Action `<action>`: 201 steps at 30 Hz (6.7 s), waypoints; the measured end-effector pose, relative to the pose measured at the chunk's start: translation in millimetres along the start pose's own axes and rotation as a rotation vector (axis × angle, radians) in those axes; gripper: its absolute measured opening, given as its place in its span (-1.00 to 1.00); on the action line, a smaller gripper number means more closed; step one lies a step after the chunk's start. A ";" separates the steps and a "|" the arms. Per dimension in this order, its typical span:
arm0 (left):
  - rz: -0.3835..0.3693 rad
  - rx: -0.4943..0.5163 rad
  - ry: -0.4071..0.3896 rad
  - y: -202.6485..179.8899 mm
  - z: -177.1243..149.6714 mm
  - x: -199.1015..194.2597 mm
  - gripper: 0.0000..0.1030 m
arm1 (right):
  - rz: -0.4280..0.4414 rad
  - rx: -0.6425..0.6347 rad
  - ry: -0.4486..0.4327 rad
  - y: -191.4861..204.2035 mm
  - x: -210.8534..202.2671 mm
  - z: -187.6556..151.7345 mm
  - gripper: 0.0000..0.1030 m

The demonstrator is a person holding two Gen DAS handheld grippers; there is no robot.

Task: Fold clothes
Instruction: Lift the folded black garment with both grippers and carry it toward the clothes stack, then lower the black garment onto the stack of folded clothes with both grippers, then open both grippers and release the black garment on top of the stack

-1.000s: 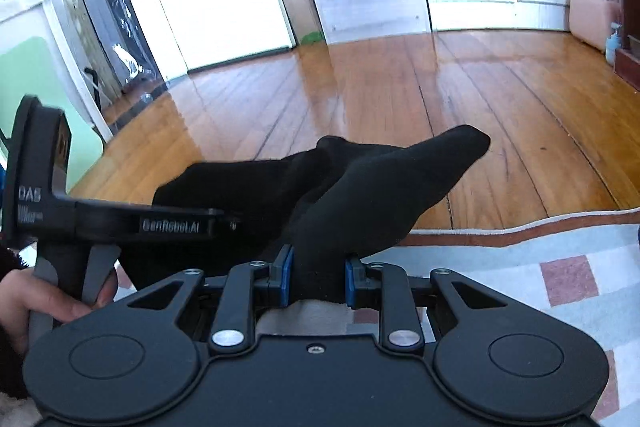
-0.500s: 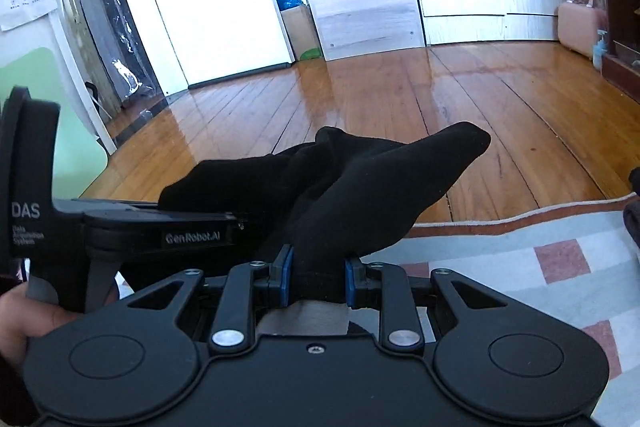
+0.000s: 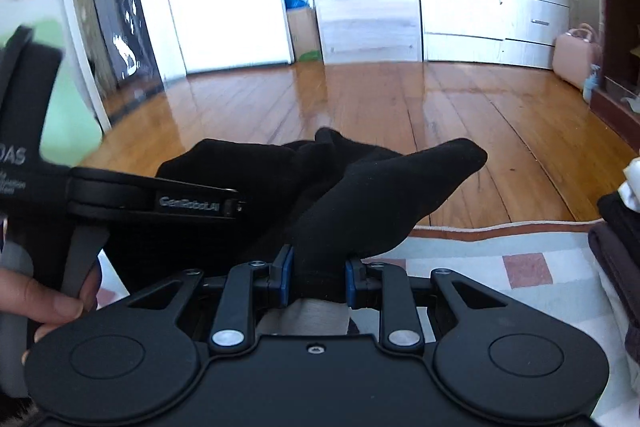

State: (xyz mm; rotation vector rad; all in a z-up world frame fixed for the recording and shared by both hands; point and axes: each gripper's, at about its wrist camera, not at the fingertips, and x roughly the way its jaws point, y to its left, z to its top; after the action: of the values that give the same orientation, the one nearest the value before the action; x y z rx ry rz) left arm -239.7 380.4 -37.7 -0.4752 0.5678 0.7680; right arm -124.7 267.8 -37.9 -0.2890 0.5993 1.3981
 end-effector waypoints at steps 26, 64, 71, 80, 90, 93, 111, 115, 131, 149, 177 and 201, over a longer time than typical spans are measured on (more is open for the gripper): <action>-0.249 0.262 -0.111 -189.9 -24.1 -71.2 -0.38 | -0.043 0.164 -0.306 -105.7 -180.4 -80.3 -0.44; -0.366 0.576 -0.209 -325.1 64.0 -52.5 -0.37 | -0.160 0.060 -0.453 -223.3 -252.0 -13.6 -0.44; -0.488 0.549 -0.190 -363.0 122.1 -25.9 -0.36 | -0.256 0.058 -0.471 -261.9 -268.5 30.4 -0.44; -0.562 0.580 -0.130 -444.4 186.7 46.2 -0.12 | -0.449 0.153 -0.525 -329.1 -260.4 71.3 -0.40; -0.468 0.730 0.070 -445.6 127.3 176.0 0.32 | -0.273 0.742 -0.378 -415.6 -186.7 -36.9 0.30; -0.510 0.661 0.095 -429.2 129.6 178.2 0.42 | -0.245 0.762 -0.383 -410.7 -187.5 -47.8 0.30; -0.606 0.577 0.102 -438.3 155.9 190.5 0.49 | 0.195 1.224 -0.356 -440.7 -165.7 -43.5 -0.62; -0.533 0.630 0.127 -440.5 133.1 201.9 0.72 | 0.122 1.160 -0.282 -452.5 -174.4 -52.1 -0.54; -0.622 0.475 0.212 -413.8 135.8 223.3 0.79 | -0.271 1.035 -0.388 -548.5 -224.6 15.1 0.45; -0.560 0.503 0.254 -431.0 142.9 221.3 0.95 | -0.690 0.497 -0.403 -506.9 -185.8 22.1 -0.62; -0.587 0.262 0.222 -417.4 128.6 237.3 0.58 | -0.658 0.174 -0.195 -372.9 -155.2 42.4 -0.16; -0.377 0.415 0.118 -383.9 101.4 126.5 0.94 | -0.637 0.438 -0.110 -342.1 -193.8 -6.7 0.17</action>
State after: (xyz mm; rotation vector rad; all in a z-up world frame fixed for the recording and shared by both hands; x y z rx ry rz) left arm 153.9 262.7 32.2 -0.2312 0.7024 0.2516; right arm 195.8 45.3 10.5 -0.0379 0.6337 0.6439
